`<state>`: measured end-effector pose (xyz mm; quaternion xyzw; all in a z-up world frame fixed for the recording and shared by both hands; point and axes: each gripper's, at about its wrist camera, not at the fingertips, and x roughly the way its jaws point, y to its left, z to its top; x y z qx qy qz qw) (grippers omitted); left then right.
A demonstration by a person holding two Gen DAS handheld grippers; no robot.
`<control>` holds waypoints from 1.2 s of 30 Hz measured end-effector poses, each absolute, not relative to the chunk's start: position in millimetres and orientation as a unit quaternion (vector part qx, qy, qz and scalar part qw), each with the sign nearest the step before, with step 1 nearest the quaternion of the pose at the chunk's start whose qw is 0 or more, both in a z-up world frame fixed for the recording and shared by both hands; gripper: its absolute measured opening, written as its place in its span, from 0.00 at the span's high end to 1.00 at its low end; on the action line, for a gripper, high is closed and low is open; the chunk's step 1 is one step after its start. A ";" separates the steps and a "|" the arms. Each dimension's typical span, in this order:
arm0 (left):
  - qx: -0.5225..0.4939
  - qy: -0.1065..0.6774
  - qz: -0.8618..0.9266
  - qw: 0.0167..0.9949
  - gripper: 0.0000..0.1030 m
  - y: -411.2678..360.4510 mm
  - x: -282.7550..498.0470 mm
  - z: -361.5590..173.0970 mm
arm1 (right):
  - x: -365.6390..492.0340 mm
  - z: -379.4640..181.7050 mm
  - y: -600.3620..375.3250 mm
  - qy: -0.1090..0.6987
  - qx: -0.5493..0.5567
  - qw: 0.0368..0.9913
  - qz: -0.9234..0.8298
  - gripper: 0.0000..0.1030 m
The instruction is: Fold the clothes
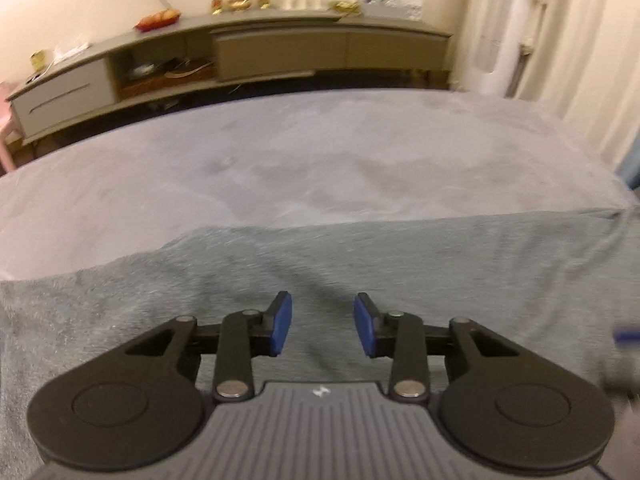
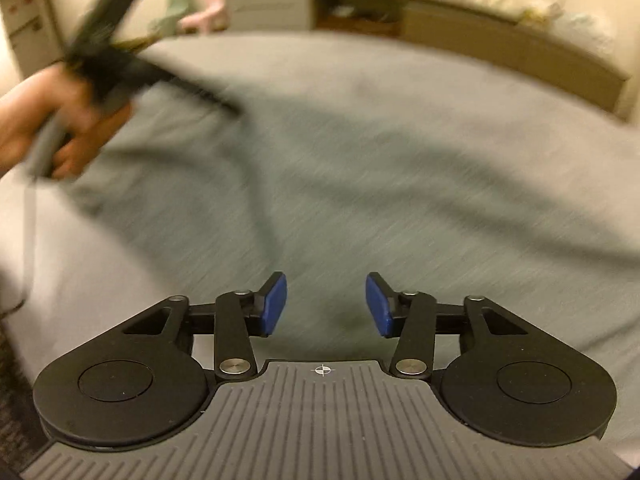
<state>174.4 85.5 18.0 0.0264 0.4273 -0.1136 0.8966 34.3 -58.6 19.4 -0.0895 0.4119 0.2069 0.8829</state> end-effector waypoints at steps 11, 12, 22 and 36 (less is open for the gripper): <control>0.048 0.433 -0.137 0.889 0.65 61.8 181.8 -7.1 | 39.9 -5.9 -123.5 0.460 -0.082 0.872 0.146 0.40; 0.049 0.434 -0.138 0.889 0.65 61.4 182.1 -8.0 | 38.5 -3.8 -127.3 0.461 -0.080 0.871 0.148 0.40; 0.066 0.448 -0.135 0.882 0.63 58.2 182.9 -20.8 | 67.3 -5.6 -182.0 0.451 -0.036 0.889 0.068 0.34; 0.093 0.428 -0.273 0.856 0.61 -7.0 120.0 -6.5 | 80.2 30.6 -184.1 0.425 -0.014 0.902 0.079 0.39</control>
